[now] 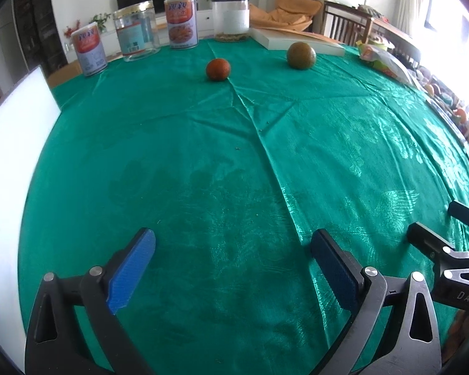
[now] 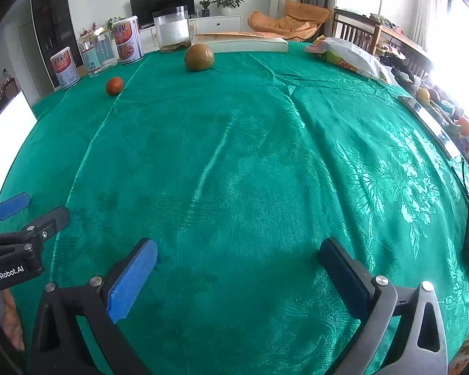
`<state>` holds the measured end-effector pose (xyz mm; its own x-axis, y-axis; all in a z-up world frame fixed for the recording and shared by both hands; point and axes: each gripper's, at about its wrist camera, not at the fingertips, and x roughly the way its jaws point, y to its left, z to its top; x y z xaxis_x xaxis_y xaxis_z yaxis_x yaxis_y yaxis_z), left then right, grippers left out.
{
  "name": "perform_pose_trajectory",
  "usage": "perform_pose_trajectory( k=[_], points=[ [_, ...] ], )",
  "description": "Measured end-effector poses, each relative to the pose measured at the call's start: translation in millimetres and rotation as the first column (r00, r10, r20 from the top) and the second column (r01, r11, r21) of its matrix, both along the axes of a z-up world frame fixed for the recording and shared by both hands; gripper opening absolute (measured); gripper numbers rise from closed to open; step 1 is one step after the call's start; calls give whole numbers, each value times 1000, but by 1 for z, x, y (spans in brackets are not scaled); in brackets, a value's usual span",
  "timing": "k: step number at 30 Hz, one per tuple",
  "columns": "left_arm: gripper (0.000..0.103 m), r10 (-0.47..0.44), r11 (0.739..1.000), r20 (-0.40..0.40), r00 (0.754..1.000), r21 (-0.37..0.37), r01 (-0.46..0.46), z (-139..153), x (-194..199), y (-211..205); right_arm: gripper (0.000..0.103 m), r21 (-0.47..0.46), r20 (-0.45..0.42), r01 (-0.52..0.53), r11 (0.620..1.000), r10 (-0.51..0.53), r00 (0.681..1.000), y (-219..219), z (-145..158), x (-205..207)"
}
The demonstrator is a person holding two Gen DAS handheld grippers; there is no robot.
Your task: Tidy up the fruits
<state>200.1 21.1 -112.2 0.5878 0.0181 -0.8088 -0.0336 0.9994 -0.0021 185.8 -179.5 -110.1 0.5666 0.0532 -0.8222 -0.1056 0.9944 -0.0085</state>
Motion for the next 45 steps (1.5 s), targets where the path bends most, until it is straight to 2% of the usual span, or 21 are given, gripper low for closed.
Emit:
perform_pose_trajectory(
  k=[14,17,18,19,22,24,26,30,33,36,37,39,40,45],
  points=[
    [103,10,1000,0,1000,2,-10,-1,0,-1,103,1,0,0,1000,0,1000,0,0,-1],
    [102,-13,1000,-54,998,-14,12,3,8,1,103,1,0,0,1000,0,1000,0,0,-1],
    [101,-19,999,-61,998,-40,16,8,15,3,103,0,0,0,1000,0,1000,0,0,-1],
    [101,-13,997,-36,999,-71,10,18,22,8,103,0,0,0,1000,0,1000,0,0,-1],
    [102,64,988,61,996,-148,-54,45,53,27,103,0,0,0,1000,0,1000,0,0,-1],
    [102,115,980,93,989,-175,-97,49,84,39,103,0,0,0,1000,0,1000,0,0,-1],
    [102,137,979,85,987,-161,-122,39,119,45,103,0,0,0,1000,0,1000,0,0,-1],
    [100,82,994,48,995,-70,-78,13,174,37,103,0,0,0,1000,0,1000,0,0,-1],
    [99,94,993,29,995,-81,-91,1,194,36,103,0,-1,-3,1000,3,1000,0,0,-1],
    [88,110,988,53,993,-117,-103,4,201,39,103,0,-2,-7,1000,7,1000,1,0,0],
    [83,105,990,53,993,-100,-100,4,202,38,103,0,-2,-7,1000,7,1000,2,0,1],
    [59,84,994,62,995,-79,-79,5,201,35,103,0,-2,-8,1000,8,1000,2,0,1],
    [31,64,995,67,996,-85,-59,6,200,35,103,-1,-2,-8,1000,8,1000,2,0,1],
    [30,61,998,83,995,-24,-59,14,175,36,103,0,-2,-7,1000,7,1000,1,0,1]
  ],
)
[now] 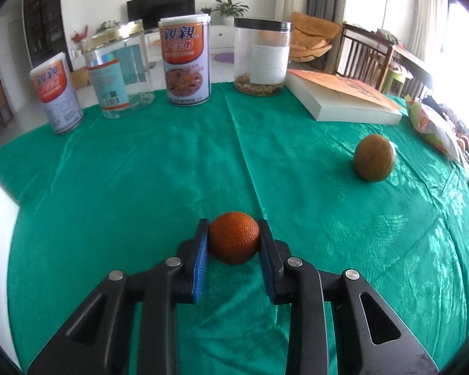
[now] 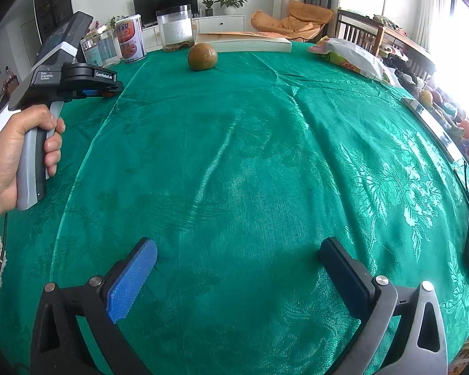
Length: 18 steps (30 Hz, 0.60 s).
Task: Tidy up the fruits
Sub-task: 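Close the left gripper around the small orange mandarin and lift it, then lower the mandarin back onto the table and open the left gripper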
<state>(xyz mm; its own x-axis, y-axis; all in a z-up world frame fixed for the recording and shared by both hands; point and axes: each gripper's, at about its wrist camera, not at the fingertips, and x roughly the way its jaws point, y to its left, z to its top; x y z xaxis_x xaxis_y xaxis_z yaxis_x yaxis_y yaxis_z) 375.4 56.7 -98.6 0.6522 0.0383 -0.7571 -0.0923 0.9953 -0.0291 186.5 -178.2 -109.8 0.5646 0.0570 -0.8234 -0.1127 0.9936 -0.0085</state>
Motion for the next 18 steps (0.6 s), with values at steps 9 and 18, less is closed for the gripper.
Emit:
perform_pose_trajectory(
  k=[9,18],
  points=[
    [30,-9,996,24,1000,-87,11,32,-114,9,103,0,0,0,1000,0,1000,0,0,0],
    [30,-53,998,-25,998,-17,53,17,-169,-10,103,0,0,-1,1000,1,1000,0,0,0]
  ],
)
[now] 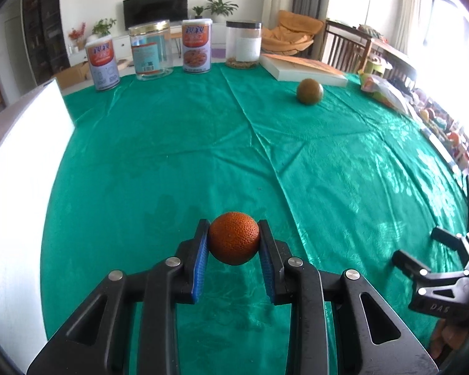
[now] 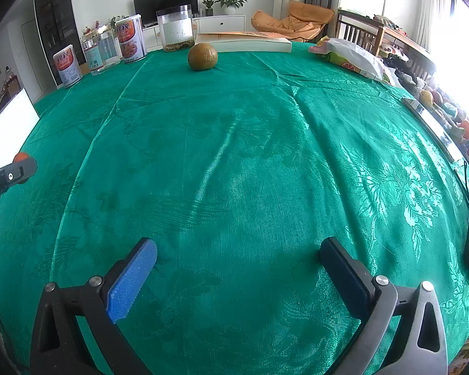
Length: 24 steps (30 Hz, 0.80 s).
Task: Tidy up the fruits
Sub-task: 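Lower the mandarin back onto the table and open the left gripper, then move the open right gripper to the brown round fruit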
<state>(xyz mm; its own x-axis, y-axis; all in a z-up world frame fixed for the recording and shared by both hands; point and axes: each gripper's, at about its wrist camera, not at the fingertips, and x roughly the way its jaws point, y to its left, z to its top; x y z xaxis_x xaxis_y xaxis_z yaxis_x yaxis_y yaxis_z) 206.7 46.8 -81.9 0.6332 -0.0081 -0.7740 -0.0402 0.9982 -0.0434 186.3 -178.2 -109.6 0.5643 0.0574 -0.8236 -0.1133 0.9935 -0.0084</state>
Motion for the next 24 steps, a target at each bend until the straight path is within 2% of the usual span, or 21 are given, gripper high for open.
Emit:
perform_pose_trajectory(
  k=[5,7,9,10,11,13,14,17,24],
  points=[
    [31,32,999,-14,999,6,-32,-15,1,3,103,0,0,0,1000,0,1000,0,0,0],
    [35,39,999,-14,999,16,-39,-19,0,4,103,0,0,0,1000,0,1000,0,0,0],
    [52,39,999,-12,999,34,-39,-23,-1,4,103,0,0,0,1000,0,1000,0,0,0],
    [70,39,998,-9,999,48,-39,-24,-2,3,103,0,0,0,1000,0,1000,0,0,0],
    [83,43,998,-14,999,56,-42,-25,-3,3,103,0,0,0,1000,0,1000,0,0,0],
    [86,43,998,-7,999,51,-43,-24,-3,4,103,0,0,0,1000,0,1000,0,0,0],
    [92,46,998,-14,999,51,-45,-25,-3,4,103,0,0,0,1000,0,1000,0,0,0],
    [97,53,998,-48,997,40,-51,-29,2,6,103,0,0,-1,1000,1,1000,0,0,0],
    [103,71,997,-63,995,45,-68,-30,5,7,103,0,0,-1,1000,1,1000,0,0,0]
  ],
)
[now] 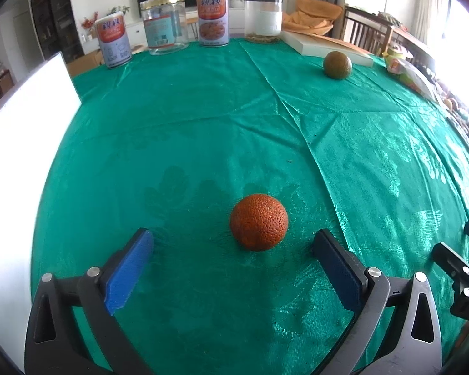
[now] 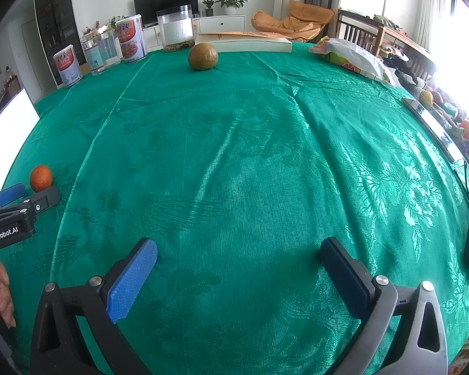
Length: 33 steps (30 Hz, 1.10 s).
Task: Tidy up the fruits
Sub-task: 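Move the open right gripper to the brown round fruit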
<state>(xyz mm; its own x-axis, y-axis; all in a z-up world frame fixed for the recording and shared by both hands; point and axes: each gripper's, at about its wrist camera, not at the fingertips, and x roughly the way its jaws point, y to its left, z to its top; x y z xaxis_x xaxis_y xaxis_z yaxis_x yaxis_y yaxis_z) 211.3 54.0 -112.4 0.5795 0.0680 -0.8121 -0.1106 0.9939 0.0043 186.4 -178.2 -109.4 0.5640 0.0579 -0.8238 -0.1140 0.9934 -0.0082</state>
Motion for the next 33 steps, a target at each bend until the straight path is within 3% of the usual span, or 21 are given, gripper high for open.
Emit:
perform_pose_trajectory(
  k=[27,30,33],
  points=[
    [103,0,1000,1,1000,0,0,0,0,0,103,0,-9,-7,1000,7,1000,1,0,3],
    [103,0,1000,1,1000,0,0,0,0,0,103,30,-62,-51,998,53,997,-2,5,20],
    [103,3,1000,2,1000,3,-3,0,1,1,103,86,-27,-46,995,49,998,-3,21,58]
  ],
)
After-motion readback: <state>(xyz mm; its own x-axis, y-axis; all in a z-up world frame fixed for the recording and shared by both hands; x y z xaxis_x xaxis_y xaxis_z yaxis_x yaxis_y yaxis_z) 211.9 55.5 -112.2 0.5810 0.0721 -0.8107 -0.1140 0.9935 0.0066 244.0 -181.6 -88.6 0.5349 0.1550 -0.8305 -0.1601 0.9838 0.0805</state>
